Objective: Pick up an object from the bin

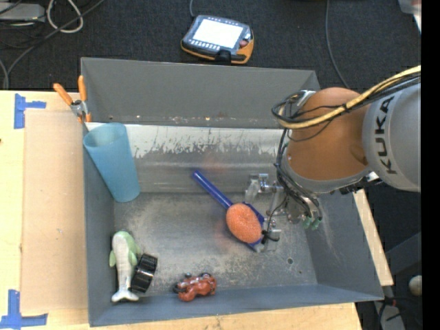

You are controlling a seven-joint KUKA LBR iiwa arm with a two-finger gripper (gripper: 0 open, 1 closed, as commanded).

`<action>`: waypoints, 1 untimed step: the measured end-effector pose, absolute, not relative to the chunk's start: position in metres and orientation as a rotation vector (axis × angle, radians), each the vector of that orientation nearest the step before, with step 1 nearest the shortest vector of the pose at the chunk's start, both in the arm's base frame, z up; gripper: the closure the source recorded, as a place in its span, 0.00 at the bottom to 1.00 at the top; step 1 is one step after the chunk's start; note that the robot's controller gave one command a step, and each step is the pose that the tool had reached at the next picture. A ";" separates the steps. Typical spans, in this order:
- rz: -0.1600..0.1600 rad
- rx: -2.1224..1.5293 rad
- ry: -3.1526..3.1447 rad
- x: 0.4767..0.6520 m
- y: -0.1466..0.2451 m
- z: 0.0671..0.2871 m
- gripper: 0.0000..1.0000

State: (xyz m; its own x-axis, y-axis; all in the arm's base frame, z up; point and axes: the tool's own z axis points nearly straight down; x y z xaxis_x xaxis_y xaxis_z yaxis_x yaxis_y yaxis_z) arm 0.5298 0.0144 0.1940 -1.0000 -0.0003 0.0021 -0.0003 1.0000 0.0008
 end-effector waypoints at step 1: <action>-0.001 0.000 -3.139 0.530 0.014 0.194 0.00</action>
Offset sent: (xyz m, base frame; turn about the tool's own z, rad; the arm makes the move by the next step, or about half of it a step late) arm 0.0647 0.0194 -0.0721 0.0457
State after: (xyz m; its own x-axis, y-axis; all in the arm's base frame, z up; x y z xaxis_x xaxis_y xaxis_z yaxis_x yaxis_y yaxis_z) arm 0.5298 0.0144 0.1940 -1.0000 -0.0002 0.0021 -0.0002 1.0000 0.0008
